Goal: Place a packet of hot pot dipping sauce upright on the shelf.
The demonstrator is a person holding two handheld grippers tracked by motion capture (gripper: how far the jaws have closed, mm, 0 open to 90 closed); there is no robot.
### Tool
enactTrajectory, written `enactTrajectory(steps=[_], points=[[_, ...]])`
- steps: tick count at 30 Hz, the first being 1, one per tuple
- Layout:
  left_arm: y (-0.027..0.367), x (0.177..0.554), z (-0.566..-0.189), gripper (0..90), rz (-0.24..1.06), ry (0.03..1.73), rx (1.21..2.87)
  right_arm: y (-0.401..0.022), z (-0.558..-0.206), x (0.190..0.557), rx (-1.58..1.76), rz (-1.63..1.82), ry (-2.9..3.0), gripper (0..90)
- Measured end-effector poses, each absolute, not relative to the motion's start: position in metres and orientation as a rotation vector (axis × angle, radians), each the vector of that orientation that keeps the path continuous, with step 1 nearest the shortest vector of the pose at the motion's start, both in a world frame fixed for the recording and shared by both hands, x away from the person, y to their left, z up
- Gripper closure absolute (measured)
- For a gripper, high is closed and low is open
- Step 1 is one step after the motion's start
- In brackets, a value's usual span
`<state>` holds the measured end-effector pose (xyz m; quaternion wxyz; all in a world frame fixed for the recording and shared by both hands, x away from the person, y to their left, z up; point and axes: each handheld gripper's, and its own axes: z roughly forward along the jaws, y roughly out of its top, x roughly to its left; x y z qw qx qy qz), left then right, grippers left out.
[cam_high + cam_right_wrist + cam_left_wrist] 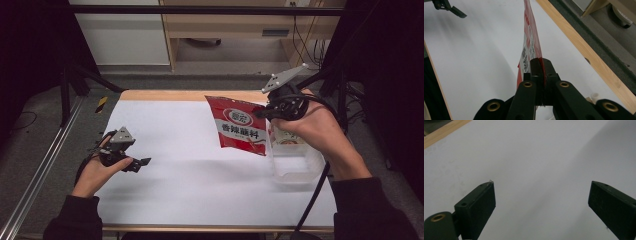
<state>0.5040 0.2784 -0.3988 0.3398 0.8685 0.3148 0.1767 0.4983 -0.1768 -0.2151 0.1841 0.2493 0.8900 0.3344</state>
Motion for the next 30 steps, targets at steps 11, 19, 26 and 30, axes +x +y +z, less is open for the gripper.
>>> enactTrajectory(steps=[11,19,26,30], points=[[0.279,0.502,-0.398,7.6,0.459,0.822,2.255,-0.195,-0.206,0.495,0.736,0.938,2.479,90.0],[0.281,0.502,-0.399,7.6,0.457,0.830,2.257,-0.220,-0.207,0.496,0.791,0.939,2.451,90.0],[0.281,0.502,-0.400,7.6,0.457,0.830,2.260,-0.248,-0.212,0.491,0.848,0.927,2.423,90.0],[0.281,0.502,-0.400,7.6,0.455,0.828,2.262,-0.264,-0.213,0.487,0.890,0.930,2.402,90.0]])
